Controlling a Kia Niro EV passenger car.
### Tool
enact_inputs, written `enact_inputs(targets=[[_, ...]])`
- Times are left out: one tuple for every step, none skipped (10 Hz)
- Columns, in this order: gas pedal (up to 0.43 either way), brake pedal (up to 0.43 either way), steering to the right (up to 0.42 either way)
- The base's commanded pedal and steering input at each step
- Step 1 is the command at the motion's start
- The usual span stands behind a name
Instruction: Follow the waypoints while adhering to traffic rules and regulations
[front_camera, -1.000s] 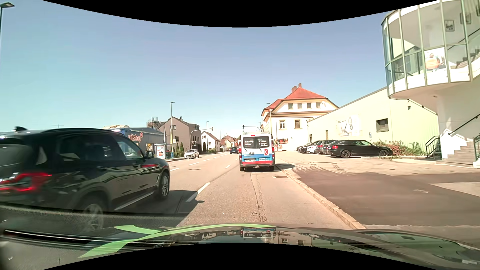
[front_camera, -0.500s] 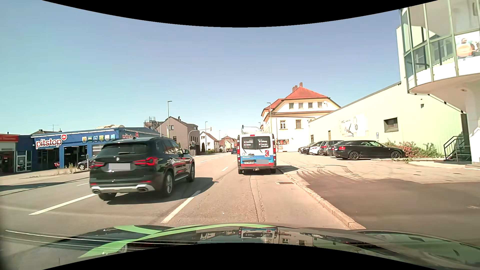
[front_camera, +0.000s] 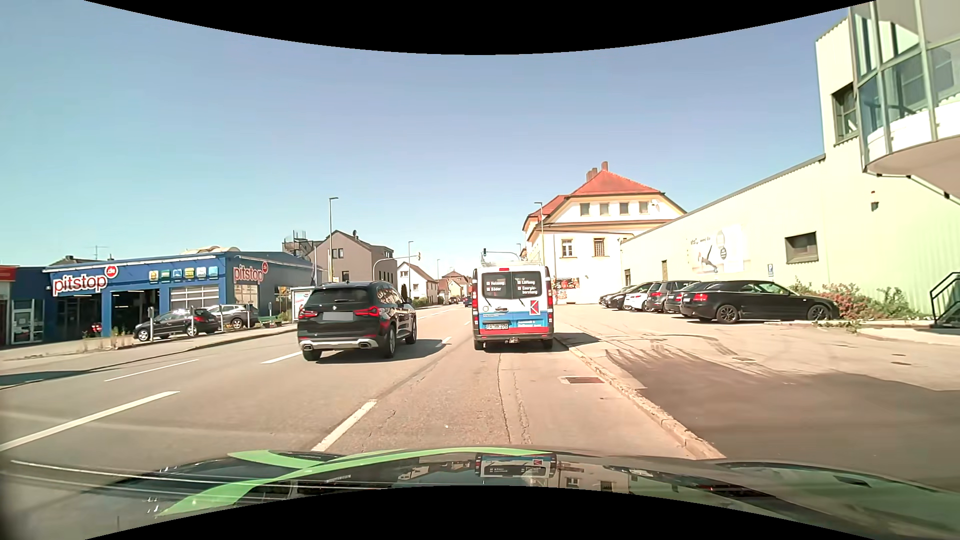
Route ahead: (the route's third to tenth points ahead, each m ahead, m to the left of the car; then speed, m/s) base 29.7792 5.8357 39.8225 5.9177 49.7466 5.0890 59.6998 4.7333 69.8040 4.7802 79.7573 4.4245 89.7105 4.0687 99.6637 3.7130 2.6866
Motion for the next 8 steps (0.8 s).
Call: enact_inputs(targets=[[0.087,0.000,-0.004],[0.130,0.000,-0.004],[0.169,0.000,-0.003],[0.197,0.000,-0.004],[0.197,0.000,-0.004],[0.197,0.000,-0.005],[0.197,0.000,-0.011],[0.197,0.000,-0.017]])
